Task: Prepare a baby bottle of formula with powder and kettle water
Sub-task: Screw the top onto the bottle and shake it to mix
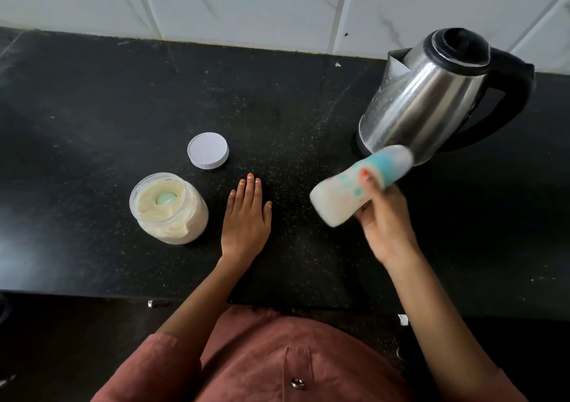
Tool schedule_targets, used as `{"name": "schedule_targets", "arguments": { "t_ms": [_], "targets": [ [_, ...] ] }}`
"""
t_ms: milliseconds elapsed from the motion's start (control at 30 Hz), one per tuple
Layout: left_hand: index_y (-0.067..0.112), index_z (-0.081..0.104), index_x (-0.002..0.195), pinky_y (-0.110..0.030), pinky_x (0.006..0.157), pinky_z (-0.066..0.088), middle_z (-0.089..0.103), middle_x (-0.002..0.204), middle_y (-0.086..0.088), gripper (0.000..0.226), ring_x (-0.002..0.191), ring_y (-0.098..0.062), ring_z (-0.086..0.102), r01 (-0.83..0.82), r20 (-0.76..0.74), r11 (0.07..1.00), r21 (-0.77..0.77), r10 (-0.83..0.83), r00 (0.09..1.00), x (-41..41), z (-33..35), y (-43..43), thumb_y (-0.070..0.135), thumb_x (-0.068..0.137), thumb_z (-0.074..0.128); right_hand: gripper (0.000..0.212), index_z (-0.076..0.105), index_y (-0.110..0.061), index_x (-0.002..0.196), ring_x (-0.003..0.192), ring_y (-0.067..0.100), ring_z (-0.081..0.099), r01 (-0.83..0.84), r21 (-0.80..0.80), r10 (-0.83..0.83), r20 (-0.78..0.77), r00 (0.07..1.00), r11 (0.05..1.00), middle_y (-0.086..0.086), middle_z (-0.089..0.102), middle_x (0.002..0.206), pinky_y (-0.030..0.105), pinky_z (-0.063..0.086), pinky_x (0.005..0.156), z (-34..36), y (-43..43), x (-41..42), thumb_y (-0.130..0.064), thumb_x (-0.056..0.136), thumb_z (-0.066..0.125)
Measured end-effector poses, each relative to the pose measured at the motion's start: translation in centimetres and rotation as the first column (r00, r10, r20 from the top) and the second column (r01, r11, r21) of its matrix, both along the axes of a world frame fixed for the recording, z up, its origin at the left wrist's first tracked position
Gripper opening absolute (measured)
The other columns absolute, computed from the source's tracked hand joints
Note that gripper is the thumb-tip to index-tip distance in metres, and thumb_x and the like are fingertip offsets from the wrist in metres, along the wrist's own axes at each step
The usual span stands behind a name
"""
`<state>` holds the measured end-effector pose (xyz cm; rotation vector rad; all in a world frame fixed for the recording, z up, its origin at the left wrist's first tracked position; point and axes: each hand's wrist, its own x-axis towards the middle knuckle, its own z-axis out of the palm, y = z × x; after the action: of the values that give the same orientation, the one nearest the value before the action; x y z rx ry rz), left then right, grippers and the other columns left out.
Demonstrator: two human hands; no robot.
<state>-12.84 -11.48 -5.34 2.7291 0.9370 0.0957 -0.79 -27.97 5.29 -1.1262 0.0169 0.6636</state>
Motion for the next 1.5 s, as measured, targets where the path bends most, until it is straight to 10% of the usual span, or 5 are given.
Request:
{"name": "schedule_targets", "arguments": {
  "t_ms": [433, 600, 733, 900, 1500],
  "targets": [
    [0.011, 0.006, 0.148, -0.031, 0.115, -0.003, 0.002, 0.157, -0.004, 0.055, 0.144, -0.016, -0.001, -0.008, 0.007, 1.000, -0.007, 0.008, 1.000, 0.1, 0.0, 0.0, 0.035, 0.100, 0.020, 0.056, 0.063, -0.022, 0.099, 0.093, 0.016, 0.067, -0.146, -0.198, 0.188, 0.214, 0.959, 0.969, -0.004, 0.071, 0.092, 0.031, 0.055, 0.074, 0.3, 0.3, -0.8, -0.039, 0.048, 0.080],
    [0.011, 0.006, 0.148, -0.031, 0.115, -0.003, 0.003, 0.157, -0.005, 0.055, 0.145, -0.017, 0.000, -0.008, 0.011, 1.000, 0.001, 0.008, 1.000, 0.1, 0.1, -0.2, 0.035, 0.100, 0.020, 0.068, 0.053, -0.015, 0.121, 0.097, 0.011, 0.066, 0.153, 0.050, -0.158, 0.097, 0.983, 0.987, 0.001, 0.065, 0.109, 0.025, 0.054, 0.071, 0.6, 0.3, 0.8, -0.033, 0.059, 0.075],
    [0.012, 0.006, 0.148, -0.030, 0.114, -0.004, 0.003, 0.157, -0.004, 0.055, 0.144, -0.017, -0.001, -0.006, 0.008, 1.000, -0.005, 0.006, 1.000, 0.1, 0.0, -0.1, 0.035, 0.100, 0.020, 0.055, 0.066, -0.022, 0.094, 0.091, 0.016, 0.067, -0.162, -0.205, 0.203, 0.198, 0.959, 0.965, -0.003, 0.072, 0.090, 0.031, 0.055, 0.072, -0.2, 0.1, -1.5, -0.040, 0.044, 0.081],
    [0.011, 0.006, 0.148, -0.030, 0.114, -0.004, 0.003, 0.157, -0.005, 0.055, 0.145, -0.017, 0.000, -0.004, 0.006, 1.000, 0.005, 0.004, 1.000, 0.1, 0.0, -0.1, 0.035, 0.100, 0.019, 0.054, 0.058, -0.018, 0.111, 0.091, 0.010, 0.068, 0.170, 0.051, -0.171, 0.025, 0.985, 0.984, 0.000, 0.067, 0.103, 0.024, 0.054, 0.068, 0.6, 0.3, 0.7, -0.035, 0.061, 0.071],
    [0.011, 0.004, 0.148, -0.031, 0.115, -0.003, 0.000, 0.157, -0.004, 0.055, 0.144, -0.016, -0.003, -0.004, 0.006, 1.000, -0.020, 0.005, 1.000, 0.1, 0.4, -0.1, 0.035, 0.101, 0.020, 0.056, 0.065, -0.020, 0.100, 0.092, 0.014, 0.068, -0.055, -0.136, 0.073, 0.134, 0.988, 0.989, 0.000, 0.071, 0.098, 0.027, 0.055, 0.070, 0.4, 0.6, -1.0, -0.038, 0.049, 0.080]
  ]
}}
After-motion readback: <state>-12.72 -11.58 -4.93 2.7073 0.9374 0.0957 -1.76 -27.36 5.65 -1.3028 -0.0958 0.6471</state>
